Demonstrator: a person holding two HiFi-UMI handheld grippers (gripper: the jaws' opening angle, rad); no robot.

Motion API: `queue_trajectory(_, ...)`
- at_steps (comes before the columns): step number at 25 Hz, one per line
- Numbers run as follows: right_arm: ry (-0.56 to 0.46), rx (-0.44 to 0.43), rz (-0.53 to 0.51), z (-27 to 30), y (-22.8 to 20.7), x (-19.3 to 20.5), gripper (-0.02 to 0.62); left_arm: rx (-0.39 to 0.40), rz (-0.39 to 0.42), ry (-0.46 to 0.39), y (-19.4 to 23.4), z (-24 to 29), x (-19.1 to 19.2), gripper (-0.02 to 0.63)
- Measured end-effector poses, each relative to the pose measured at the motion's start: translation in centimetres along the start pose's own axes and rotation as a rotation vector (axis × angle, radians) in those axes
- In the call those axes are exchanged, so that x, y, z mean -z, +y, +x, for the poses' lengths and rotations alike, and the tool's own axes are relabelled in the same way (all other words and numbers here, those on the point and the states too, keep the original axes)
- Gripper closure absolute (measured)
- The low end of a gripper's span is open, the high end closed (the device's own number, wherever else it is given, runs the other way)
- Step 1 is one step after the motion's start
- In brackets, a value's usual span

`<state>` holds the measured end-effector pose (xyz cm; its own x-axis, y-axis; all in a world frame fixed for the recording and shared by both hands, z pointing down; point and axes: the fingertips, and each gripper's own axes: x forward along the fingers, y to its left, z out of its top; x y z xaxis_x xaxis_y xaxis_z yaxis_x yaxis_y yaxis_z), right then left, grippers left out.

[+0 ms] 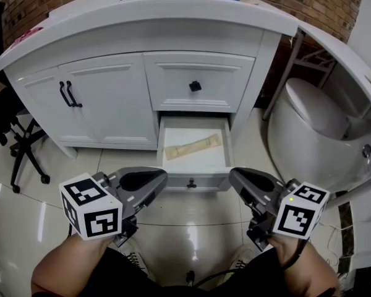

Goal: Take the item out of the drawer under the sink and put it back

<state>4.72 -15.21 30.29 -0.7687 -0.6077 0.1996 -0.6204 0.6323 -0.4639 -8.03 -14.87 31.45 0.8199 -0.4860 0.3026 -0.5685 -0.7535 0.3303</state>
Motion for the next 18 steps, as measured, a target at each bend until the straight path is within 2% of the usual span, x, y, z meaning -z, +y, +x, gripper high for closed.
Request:
queue_trajectory(10,-0.009,0.006,-0.016,-1.0,0.9,-0.1,0.591,0.002,0.017,-0.03,-1.3,-1.2,-0.7,0.6)
queue_trajectory(18,-0.03,0.022,-0.029,-2.7,2.6,0.0,0.591,-0.031,0.042,-0.041,-2.5,-3.6,-0.4,0.6)
